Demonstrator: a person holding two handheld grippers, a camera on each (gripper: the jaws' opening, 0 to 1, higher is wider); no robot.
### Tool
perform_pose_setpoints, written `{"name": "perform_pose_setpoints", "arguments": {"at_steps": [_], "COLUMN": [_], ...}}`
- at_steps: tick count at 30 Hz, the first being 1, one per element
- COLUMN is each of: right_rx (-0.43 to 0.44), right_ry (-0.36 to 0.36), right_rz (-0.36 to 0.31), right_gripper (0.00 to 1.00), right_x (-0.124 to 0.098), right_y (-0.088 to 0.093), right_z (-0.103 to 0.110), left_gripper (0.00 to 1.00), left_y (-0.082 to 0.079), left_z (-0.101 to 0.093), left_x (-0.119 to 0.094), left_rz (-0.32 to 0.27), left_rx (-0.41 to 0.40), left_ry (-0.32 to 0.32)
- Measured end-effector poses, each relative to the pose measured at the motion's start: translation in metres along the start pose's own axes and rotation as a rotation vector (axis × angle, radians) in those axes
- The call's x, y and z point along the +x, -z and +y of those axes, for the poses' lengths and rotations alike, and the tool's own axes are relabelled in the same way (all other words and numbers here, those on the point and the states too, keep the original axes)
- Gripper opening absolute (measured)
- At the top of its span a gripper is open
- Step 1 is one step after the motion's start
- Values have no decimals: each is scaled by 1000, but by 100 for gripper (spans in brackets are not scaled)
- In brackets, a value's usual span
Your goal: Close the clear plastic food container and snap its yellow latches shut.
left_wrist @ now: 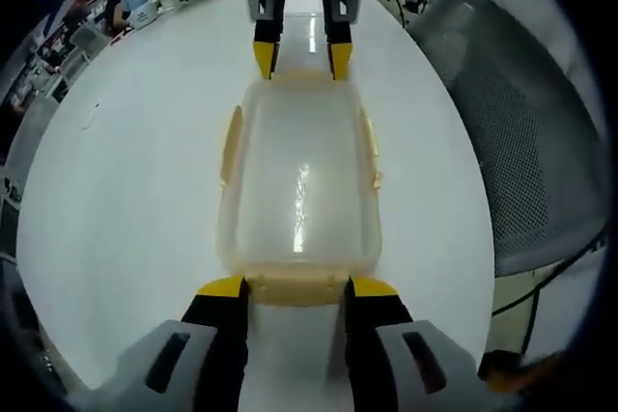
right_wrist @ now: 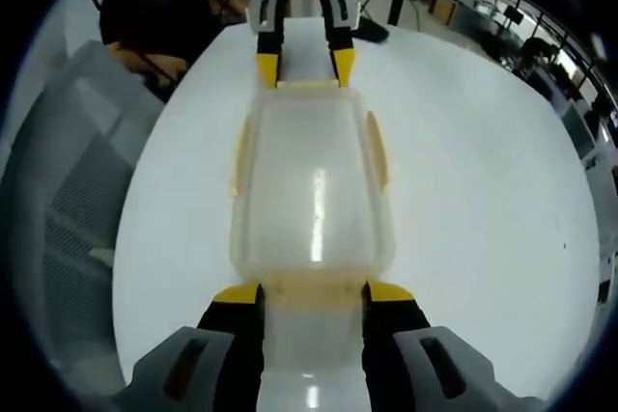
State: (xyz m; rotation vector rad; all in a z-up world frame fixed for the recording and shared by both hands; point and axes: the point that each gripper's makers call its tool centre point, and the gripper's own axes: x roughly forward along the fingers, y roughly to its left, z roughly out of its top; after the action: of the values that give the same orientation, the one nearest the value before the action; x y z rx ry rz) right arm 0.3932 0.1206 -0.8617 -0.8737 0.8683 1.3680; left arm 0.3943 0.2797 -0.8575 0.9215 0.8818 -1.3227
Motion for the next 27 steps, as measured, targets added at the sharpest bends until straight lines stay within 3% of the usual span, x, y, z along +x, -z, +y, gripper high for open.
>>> {"name": "perform_pose_setpoints", "arguments": {"at_steps": [10, 27], "right_rx": [-17, -35], "right_ry": [12, 45], "right_rz": [-12, -31], "right_gripper": [38, 38], "right_x": [-2, -21], "right_y": [-7, -15], "right_z": [1, 0], "left_gripper": [38, 38], "left_y": [5, -3], "left_z": [-4, -2], "left_x": [-4, -21], "left_rz": [28, 38], "left_rx": [-20, -7], "left_ry": [-3, -38]}}
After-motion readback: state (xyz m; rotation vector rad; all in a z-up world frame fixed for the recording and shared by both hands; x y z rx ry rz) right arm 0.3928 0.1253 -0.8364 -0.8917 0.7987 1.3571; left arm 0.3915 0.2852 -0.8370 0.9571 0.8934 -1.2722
